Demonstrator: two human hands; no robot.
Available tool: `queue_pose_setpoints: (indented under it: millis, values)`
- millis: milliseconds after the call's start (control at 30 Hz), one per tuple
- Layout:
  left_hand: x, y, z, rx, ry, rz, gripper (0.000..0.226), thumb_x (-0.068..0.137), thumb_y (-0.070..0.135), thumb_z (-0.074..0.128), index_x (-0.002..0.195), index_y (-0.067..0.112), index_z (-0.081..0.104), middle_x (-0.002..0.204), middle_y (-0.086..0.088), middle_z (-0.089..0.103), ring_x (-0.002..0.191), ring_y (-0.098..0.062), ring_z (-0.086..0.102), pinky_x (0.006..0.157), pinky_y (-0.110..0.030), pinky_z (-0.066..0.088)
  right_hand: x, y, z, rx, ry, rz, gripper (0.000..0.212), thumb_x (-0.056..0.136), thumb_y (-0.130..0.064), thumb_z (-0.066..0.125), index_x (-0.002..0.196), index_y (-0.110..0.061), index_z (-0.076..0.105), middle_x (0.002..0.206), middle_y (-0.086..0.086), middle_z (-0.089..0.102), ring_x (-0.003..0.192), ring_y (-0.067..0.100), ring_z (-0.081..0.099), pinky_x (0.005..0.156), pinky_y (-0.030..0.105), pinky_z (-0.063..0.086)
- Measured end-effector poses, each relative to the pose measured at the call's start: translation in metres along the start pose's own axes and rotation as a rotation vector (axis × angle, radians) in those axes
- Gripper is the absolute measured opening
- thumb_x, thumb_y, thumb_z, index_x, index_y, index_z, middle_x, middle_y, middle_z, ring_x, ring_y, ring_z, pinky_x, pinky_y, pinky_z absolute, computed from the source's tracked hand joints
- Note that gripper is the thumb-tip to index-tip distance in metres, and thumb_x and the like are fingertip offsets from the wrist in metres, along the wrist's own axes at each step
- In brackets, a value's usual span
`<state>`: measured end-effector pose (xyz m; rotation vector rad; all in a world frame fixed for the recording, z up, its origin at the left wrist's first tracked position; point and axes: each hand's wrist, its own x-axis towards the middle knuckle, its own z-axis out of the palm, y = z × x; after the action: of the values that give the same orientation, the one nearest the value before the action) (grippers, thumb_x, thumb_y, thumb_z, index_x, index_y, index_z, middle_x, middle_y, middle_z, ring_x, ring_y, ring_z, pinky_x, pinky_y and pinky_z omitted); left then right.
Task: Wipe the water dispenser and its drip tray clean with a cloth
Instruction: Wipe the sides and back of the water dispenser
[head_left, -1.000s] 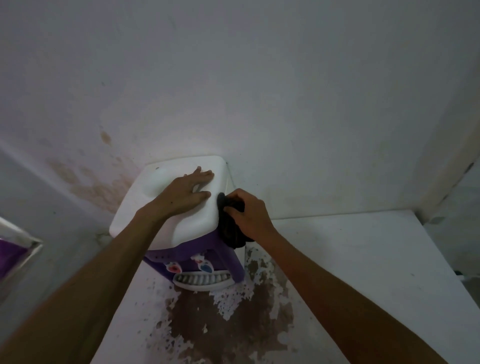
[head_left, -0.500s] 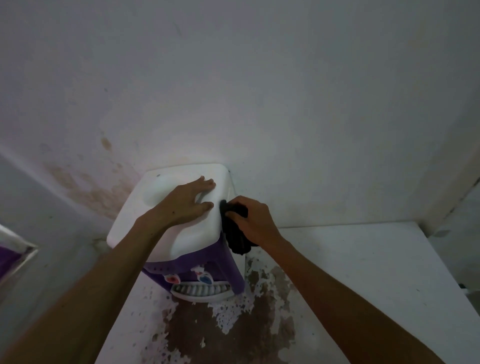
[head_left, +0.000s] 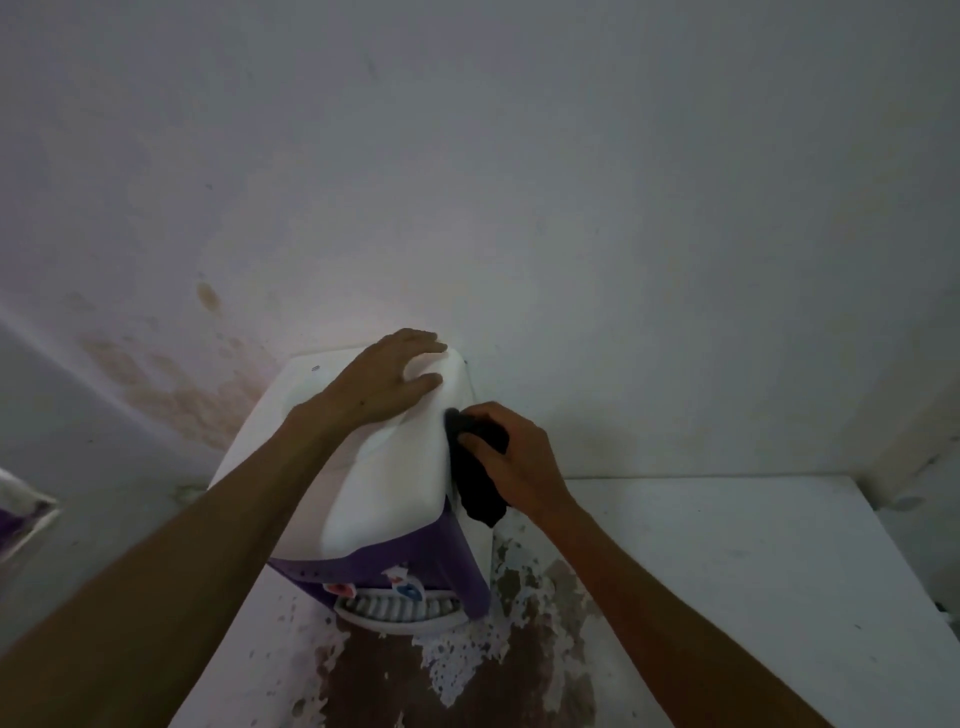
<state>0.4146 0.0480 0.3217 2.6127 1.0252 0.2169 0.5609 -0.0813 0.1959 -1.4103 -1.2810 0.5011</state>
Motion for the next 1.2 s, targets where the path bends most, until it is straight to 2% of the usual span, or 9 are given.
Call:
queue_pose_setpoints:
  millis: [167, 267, 367, 467, 667, 767, 833, 1000, 1200]
  values:
    - [0.007, 0.000, 0.028, 0.021, 0.056, -0.058, 0.045, 0.098, 0.023, 0.063, 0.142, 0.015, 0.055, 0.148, -0.002, 0.052, 0.136, -0.021, 0.047, 0.109, -0.027, 0.032, 0.043, 0.011, 0.006, -0.022, 0.121, 0.120, 0.016, 0.094, -0.019, 0.066, 0.110, -0.018, 0.070, 0.102, -0.004, 0.073, 0.090, 0.007, 0.065, 0.072, 0.002, 0.042]
    - [0.008, -0.004, 0.031, 0.037, 0.088, -0.049, 0.044, 0.097, 0.024, 0.064, 0.140, 0.016, 0.056, 0.145, -0.001, 0.054, 0.133, -0.020, 0.050, 0.102, -0.024, 0.033, 0.053, 0.023, 0.023, -0.088, 0.167, 0.248, 0.019, 0.098, -0.023, 0.060, 0.114, -0.017, 0.068, 0.103, 0.002, 0.072, 0.091, 0.017, 0.067, 0.065, 0.013, 0.041]
    - [0.009, -0.006, 0.031, 0.030, 0.105, -0.035, 0.042, 0.096, 0.024, 0.066, 0.137, 0.016, 0.058, 0.142, 0.000, 0.056, 0.130, -0.021, 0.052, 0.101, -0.024, 0.034, 0.050, 0.031, 0.031, -0.097, 0.155, 0.289, 0.021, 0.100, -0.025, 0.057, 0.115, -0.015, 0.069, 0.102, 0.004, 0.072, 0.091, 0.020, 0.067, 0.068, 0.021, 0.045]
    - [0.009, -0.007, 0.032, 0.032, 0.106, -0.017, 0.043, 0.095, 0.031, 0.062, 0.135, 0.014, 0.059, 0.140, -0.001, 0.058, 0.128, -0.023, 0.054, 0.104, -0.030, 0.037, 0.055, 0.025, 0.020, -0.059, 0.151, 0.225, 0.019, 0.098, -0.023, 0.061, 0.112, -0.016, 0.071, 0.102, -0.002, 0.072, 0.088, 0.009, 0.063, 0.068, 0.005, 0.040]
    - [0.008, -0.009, 0.034, 0.041, 0.116, -0.009, 0.054, 0.087, 0.041, 0.052, 0.134, 0.015, 0.059, 0.137, 0.001, 0.059, 0.126, -0.020, 0.055, 0.102, -0.023, 0.035, 0.068, 0.027, 0.023, -0.027, 0.217, 0.187, 0.019, 0.098, -0.022, 0.061, 0.112, -0.014, 0.072, 0.104, 0.000, 0.073, 0.091, 0.010, 0.064, 0.071, 0.002, 0.039]
    - [0.007, -0.010, 0.035, 0.036, 0.124, -0.001, 0.052, 0.088, 0.040, 0.053, 0.134, 0.015, 0.059, 0.137, 0.001, 0.059, 0.126, -0.020, 0.055, 0.103, -0.023, 0.035, 0.067, 0.043, 0.026, -0.111, 0.149, 0.250, 0.020, 0.100, -0.021, 0.058, 0.112, -0.013, 0.072, 0.104, 0.004, 0.073, 0.093, 0.019, 0.068, 0.072, 0.015, 0.046]
    - [0.007, -0.010, 0.035, 0.035, 0.133, 0.003, 0.049, 0.091, 0.036, 0.057, 0.135, 0.014, 0.058, 0.137, 0.000, 0.059, 0.126, -0.021, 0.054, 0.103, -0.024, 0.035, 0.066, 0.038, 0.025, -0.091, 0.192, 0.195, 0.019, 0.100, -0.020, 0.058, 0.110, -0.013, 0.072, 0.100, 0.002, 0.073, 0.089, 0.016, 0.067, 0.078, 0.026, 0.052]
    - [0.008, -0.011, 0.037, 0.043, 0.161, 0.003, 0.050, 0.097, 0.025, 0.064, 0.143, 0.010, 0.051, 0.143, -0.005, 0.053, 0.129, -0.021, 0.051, 0.102, -0.020, 0.032, 0.078, 0.013, 0.023, -0.168, 0.247, -0.046, 0.027, 0.101, -0.032, 0.052, 0.117, -0.020, 0.071, 0.104, 0.000, 0.070, 0.096, 0.017, 0.063, 0.081, 0.030, 0.052]
    - [0.010, -0.012, 0.038, 0.062, 0.158, 0.015, 0.049, 0.097, 0.024, 0.065, 0.141, 0.009, 0.051, 0.140, -0.006, 0.054, 0.124, -0.023, 0.054, 0.098, -0.024, 0.035, 0.095, 0.016, 0.015, -0.525, 0.237, -0.167, 0.017, 0.100, -0.028, 0.057, 0.109, -0.026, 0.070, 0.088, 0.000, 0.064, 0.079, 0.020, 0.061, 0.056, 0.035, 0.051]
